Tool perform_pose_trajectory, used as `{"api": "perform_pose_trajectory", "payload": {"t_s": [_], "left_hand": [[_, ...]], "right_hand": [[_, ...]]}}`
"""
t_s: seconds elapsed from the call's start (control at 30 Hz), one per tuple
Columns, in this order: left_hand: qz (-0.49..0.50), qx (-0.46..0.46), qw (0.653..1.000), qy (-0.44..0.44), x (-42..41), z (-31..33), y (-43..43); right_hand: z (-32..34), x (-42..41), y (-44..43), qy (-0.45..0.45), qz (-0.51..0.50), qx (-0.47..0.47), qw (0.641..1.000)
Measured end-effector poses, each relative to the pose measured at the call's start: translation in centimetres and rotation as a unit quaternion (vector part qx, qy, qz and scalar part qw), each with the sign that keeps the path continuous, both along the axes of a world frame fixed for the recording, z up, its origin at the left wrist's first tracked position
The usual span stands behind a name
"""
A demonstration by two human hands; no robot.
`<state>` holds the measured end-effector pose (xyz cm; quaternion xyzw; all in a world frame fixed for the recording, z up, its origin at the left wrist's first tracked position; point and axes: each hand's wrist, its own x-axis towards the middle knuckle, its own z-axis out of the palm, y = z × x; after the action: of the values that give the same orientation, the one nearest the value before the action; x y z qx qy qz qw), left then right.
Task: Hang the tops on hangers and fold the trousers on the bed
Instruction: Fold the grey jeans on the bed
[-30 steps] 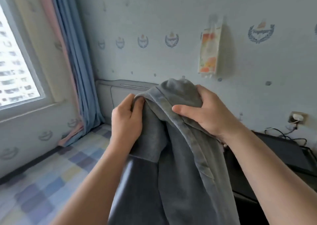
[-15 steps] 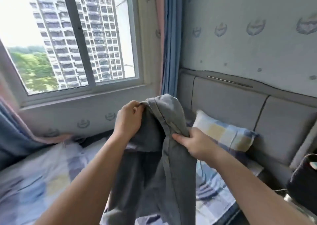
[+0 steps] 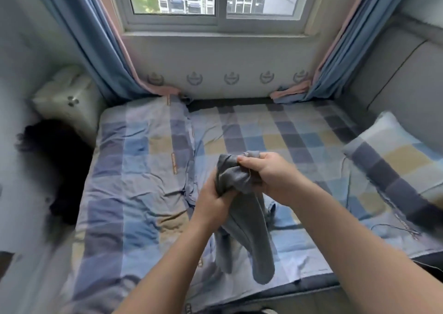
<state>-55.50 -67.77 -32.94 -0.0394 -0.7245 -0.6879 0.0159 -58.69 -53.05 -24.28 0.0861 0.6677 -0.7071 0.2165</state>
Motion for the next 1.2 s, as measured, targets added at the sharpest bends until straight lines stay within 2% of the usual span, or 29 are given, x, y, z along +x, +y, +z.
{"api": "perform_pose_trajectory", "payload": {"t_s": [0.1, 0.23, 0.33, 0.4, 0.47, 0.57, 0.7, 0.8, 0.9, 0.93, 1.0, 1.1, 1.13, 1.2], "left_hand": [[0.067, 0.022, 0.997, -0.016, -0.7, -0.2, -0.4], [0.126, 0.081, 0.987, -0.05, -1.4, -0.1, -0.9], [0.14, 0.144, 0.978, -0.058, -1.5, 1.2, -0.4], [0.128, 0.196, 0.969, -0.074, -1.9, 2.3, 0.4], [0.109, 0.224, 0.964, -0.095, -2.4, 3.4, 0.9], [0.105, 0.229, 0.96, -0.122, -3.7, 4.1, 1.1], [0.164, 0.166, 0.964, -0.129, -6.3, 3.2, -0.1], [0.233, 0.004, 0.965, -0.124, -8.3, 2.3, -1.6], [0.285, -0.151, 0.936, -0.14, -8.2, 2.1, -1.3], [0.273, -0.173, 0.939, -0.117, -7.7, 2.1, -0.6], [0.192, -0.155, 0.964, -0.099, -6.2, 1.6, 1.5], [0.021, -0.135, 0.98, -0.147, -4.0, -0.1, 5.4], [-0.005, -0.136, 0.978, -0.16, -3.5, -0.7, 6.5], [0.037, -0.15, 0.977, -0.147, -3.5, -2.0, 8.1]], "right_hand": [[-0.6, -0.1, 1.0, 0.008, 0.033, 0.001, 0.999], [-3.5, -0.3, 4.0, 0.113, 0.046, 0.145, 0.982], [-7.2, -0.4, 5.8, 0.117, 0.171, 0.222, 0.953], [-8.8, -0.4, 5.8, 0.069, 0.269, 0.216, 0.936], [-10.1, -0.6, 5.6, 0.039, 0.319, 0.187, 0.928], [-11.5, -1.4, 5.7, 0.091, 0.276, 0.191, 0.937], [-11.7, -3.0, 6.8, 0.128, 0.22, 0.21, 0.944], [-10.2, -3.9, 7.3, 0.106, 0.144, 0.173, 0.969], [-8.7, -5.3, 7.7, 0.071, 0.087, 0.122, 0.986], [-8.1, -5.8, 7.8, 0.065, 0.077, 0.104, 0.99], [-6.8, -6.6, 7.7, 0.053, 0.049, 0.06, 0.996], [-4.6, -7.7, 7.2, 0.045, 0.02, 0.002, 0.999], [-3.8, -8.0, 7.1, 0.047, 0.016, -0.013, 0.999], [-2.2, -8.3, 6.9, 0.05, 0.009, -0.044, 0.998]]}}
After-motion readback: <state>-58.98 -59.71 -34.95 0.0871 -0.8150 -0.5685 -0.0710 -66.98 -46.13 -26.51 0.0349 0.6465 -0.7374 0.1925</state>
